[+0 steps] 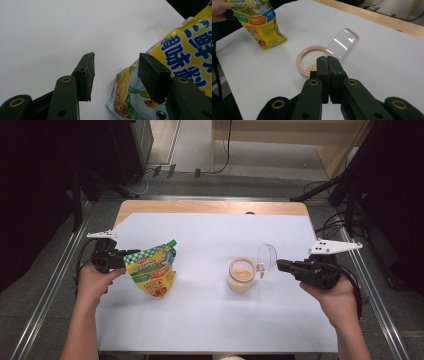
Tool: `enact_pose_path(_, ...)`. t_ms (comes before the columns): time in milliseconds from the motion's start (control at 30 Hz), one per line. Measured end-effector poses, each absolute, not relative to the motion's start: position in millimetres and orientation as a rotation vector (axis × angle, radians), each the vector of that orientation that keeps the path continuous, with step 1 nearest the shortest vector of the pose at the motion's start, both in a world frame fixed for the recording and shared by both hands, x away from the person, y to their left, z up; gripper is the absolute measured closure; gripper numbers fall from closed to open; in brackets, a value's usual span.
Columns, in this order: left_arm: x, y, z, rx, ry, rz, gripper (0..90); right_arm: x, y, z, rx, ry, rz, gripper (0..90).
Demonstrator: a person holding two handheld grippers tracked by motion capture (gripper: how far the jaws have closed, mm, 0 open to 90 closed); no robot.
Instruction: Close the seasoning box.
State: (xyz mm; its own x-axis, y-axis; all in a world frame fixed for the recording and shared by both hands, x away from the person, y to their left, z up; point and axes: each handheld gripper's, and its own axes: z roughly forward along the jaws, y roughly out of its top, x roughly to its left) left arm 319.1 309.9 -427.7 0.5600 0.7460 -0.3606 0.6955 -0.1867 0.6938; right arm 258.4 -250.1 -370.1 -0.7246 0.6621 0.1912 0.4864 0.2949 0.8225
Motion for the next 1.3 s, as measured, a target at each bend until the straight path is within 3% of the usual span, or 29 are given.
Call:
enact_pose_path(300,319.4,309.6,-427.9,1.918,1.165,0.073,47.9,270.9,-265.7,-389.8,1.195,2.312,1.372,90.0)
enact_pose_path(633,321.5,308.1,-429.2,1.919,1.161,0.071,47.9,280.3,-251.3,-421.8,1.258,2.307,1.364,90.0)
enact_pose_path(1300,320.9,307.8,-430.4,1.929,1.158,0.068,47.8,274.9,-225.4,-419.4,1.162,2.335,1.418,90.0)
